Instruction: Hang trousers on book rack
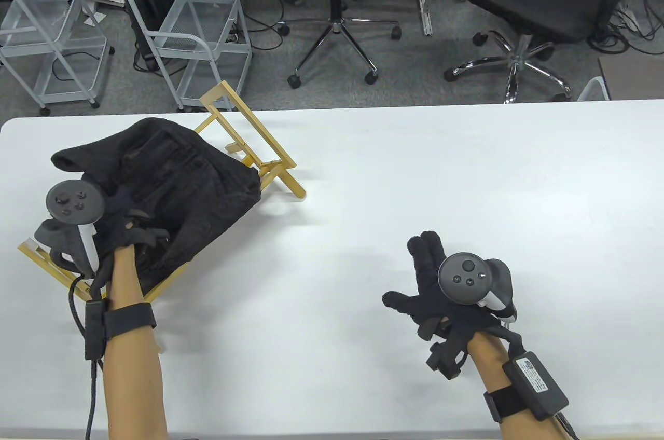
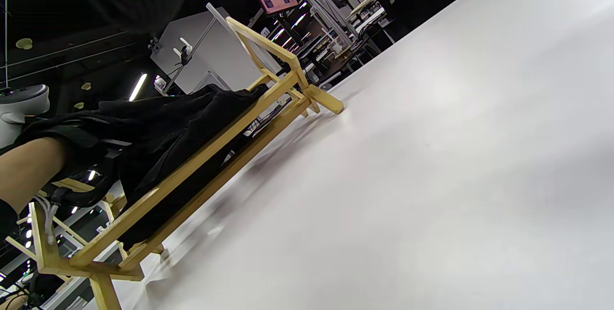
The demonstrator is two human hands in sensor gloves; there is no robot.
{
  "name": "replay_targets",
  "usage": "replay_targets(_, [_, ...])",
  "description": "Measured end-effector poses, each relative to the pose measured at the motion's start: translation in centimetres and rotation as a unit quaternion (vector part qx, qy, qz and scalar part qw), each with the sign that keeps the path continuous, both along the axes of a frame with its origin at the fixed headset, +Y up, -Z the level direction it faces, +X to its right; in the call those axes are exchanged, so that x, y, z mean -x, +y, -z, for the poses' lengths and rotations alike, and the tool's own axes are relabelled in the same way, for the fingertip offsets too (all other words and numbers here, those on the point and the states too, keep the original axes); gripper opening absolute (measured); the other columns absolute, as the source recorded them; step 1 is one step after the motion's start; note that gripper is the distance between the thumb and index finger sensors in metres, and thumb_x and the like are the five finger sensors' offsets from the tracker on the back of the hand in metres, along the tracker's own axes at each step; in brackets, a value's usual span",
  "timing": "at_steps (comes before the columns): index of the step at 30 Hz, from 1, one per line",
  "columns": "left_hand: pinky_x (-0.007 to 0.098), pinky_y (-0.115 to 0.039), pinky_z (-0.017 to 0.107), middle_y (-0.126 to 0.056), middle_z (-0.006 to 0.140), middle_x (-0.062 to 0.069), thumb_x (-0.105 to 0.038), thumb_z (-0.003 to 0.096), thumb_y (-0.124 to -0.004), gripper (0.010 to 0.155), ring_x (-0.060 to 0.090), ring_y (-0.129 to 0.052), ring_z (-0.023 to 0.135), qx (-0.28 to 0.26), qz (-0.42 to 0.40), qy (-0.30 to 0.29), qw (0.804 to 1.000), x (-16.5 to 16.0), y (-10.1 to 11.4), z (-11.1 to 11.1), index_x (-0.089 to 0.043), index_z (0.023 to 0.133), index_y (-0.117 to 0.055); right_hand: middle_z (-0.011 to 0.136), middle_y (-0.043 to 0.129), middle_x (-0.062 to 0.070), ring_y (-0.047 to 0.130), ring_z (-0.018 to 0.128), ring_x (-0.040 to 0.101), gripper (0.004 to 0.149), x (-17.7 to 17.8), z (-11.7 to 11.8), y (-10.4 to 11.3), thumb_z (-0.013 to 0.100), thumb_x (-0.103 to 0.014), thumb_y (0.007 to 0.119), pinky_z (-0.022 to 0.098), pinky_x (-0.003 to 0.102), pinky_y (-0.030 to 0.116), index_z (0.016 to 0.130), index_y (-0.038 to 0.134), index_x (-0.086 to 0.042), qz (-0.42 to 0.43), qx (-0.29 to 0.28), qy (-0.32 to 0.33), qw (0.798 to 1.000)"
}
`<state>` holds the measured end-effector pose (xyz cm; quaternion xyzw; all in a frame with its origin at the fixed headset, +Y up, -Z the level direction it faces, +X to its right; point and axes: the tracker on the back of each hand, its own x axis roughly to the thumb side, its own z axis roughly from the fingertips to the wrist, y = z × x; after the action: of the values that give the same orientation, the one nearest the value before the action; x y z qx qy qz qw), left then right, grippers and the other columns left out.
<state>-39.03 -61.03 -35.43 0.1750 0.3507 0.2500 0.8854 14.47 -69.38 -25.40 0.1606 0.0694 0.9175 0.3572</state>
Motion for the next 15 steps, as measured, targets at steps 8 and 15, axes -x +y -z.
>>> replay_targets(8, [0.072, -0.028, 0.071, -0.064, 0.112, 0.016, -0.047, 0.0443, -0.082, 0.076, 0.046, -0.05, 0.109, 0.043, -0.071, 0.008, 0.997, 0.1, -0.9, -0.3, -0.017, 0.104, -0.045, 0.101, 0.001, 0.035, 0.029, 0.094, 0.062, 0.106, 0.1, 0.0, -0.1, 0.038, -0.06, 0.077, 0.057, 0.079, 0.035, 0.098, 0.014, 0.001, -0.013, 0.003, 0.002, 1.0])
replay_targets(15, [0.071, -0.011, 0.068, -0.028, 0.119, 0.019, -0.055, 0.0446, -0.078, 0.097, 0.048, -0.015, 0.109, 0.029, -0.157, -0.049, 0.986, -0.2, -1.7, -1.3, -0.011, 0.105, -0.016, 0.101, 0.002, 0.035, 0.029, 0.093, 0.063, 0.104, 0.0, -0.1, -0.2, 0.038, -0.059, 0.077, 0.057, 0.079, 0.034, 0.099, 0.017, 0.0, -0.02, -0.002, 0.005, 1.0])
